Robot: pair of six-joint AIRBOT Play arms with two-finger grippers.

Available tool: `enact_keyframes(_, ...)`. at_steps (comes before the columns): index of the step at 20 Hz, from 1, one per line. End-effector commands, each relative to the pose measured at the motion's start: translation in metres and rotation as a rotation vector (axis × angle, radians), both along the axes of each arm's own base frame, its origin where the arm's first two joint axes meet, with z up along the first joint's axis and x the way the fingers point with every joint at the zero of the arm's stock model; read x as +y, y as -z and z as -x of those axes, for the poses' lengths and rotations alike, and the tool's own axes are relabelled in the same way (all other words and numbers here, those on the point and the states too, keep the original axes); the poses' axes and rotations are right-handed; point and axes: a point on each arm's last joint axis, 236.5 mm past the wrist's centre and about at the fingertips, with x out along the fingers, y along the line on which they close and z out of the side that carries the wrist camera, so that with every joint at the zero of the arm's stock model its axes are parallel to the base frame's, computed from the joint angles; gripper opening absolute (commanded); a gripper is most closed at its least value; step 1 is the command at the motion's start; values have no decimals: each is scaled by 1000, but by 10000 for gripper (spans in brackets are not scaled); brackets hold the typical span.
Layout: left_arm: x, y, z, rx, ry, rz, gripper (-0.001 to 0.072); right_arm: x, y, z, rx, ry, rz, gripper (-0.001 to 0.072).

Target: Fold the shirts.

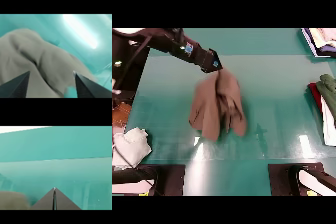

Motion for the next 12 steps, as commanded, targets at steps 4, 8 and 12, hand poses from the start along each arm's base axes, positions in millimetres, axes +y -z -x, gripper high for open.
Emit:
enact_keyframes(4,111,73,-11,345,-154,-138,644,0,-2,0,-15,5,-1,19)
enact_keyframes(8,146,141,18,469,-197,-160,644,0,4,-3,7,1,-4,20)
enact_keyframes(12,204,217,63,637,-383,-127,644,0,13,-5,41,-5,-4,20)
